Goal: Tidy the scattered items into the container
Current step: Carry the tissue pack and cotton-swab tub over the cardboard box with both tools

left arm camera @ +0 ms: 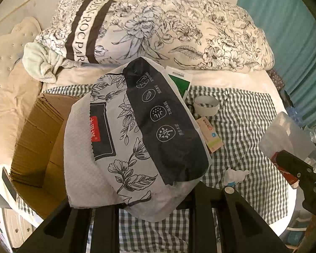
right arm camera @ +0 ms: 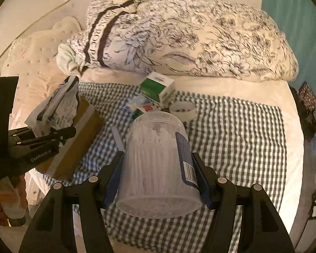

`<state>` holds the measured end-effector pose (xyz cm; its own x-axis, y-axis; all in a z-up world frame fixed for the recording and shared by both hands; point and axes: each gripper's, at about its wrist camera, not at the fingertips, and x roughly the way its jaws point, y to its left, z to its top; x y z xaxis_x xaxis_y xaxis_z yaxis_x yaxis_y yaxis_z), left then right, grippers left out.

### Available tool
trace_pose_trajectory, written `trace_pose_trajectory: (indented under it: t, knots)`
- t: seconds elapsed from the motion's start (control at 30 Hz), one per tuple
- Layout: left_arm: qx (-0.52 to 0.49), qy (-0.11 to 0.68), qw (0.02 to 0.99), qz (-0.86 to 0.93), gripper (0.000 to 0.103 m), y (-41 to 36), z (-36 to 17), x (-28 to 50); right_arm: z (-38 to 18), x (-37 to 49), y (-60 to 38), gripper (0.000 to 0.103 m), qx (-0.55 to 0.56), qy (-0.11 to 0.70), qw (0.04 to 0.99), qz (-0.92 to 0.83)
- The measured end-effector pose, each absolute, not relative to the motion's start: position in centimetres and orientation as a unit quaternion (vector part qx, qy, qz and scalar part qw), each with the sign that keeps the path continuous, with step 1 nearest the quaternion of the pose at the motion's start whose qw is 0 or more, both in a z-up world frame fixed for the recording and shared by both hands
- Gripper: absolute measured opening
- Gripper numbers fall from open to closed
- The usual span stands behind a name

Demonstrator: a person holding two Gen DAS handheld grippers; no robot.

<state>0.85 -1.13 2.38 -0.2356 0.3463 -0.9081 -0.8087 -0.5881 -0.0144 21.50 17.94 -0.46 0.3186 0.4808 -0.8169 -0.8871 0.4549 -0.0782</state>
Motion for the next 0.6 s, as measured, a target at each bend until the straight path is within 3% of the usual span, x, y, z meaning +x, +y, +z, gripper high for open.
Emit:
trace_pose_trajectory:
  t: [0.6]
  knots:
    - [-0.49,0.216,0.322,0.781,0.024,-9.4,3.4,-6.4,-0.6,13.9,25.7,0.062,-0.3,0.345,0.724,0.516]
